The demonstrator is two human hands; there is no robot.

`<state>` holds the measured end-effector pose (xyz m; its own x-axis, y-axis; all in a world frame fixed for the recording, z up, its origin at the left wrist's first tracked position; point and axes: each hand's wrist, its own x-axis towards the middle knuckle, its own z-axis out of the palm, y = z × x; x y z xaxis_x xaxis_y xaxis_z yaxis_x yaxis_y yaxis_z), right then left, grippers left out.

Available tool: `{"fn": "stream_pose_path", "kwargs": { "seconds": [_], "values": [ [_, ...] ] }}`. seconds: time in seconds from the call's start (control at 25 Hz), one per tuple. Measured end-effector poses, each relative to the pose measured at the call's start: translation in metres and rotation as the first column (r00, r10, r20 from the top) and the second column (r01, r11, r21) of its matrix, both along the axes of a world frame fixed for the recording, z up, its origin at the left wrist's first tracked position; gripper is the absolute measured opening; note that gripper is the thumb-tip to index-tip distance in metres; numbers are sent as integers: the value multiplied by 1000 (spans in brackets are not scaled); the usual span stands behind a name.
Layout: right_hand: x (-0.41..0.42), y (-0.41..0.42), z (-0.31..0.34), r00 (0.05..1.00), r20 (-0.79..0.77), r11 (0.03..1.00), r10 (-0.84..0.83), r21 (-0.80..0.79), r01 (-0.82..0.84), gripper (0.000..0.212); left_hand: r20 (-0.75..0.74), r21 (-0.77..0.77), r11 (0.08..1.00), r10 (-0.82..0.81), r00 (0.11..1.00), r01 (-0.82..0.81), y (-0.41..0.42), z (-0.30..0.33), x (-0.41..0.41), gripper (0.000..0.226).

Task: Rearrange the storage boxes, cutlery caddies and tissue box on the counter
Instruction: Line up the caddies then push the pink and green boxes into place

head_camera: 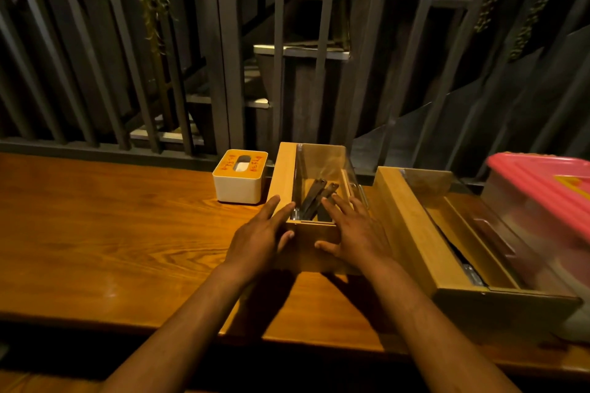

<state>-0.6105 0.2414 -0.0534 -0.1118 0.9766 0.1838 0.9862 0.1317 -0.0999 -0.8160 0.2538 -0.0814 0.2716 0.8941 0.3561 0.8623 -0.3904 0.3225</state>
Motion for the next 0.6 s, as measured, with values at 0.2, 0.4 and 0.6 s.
{"fn": "stream_pose_path", "kwargs": {
  "seconds": [0.2,0.4,0.6],
  "values": [
    [2,3,-5,1000,14,1000,-1,13,1,94,-1,-4,1000,-1,1000,1,4,-9,-2,61],
    [2,1,-3,1000,15,1000,-6,26,5,95,-59,-10,1000,15,998,-15,0,-4,1,61],
    [-8,-7,2,998,46,999,-50,-14,51,97,-261,22,993,114,959,-112,-18,9,12,64]
  ]
}}
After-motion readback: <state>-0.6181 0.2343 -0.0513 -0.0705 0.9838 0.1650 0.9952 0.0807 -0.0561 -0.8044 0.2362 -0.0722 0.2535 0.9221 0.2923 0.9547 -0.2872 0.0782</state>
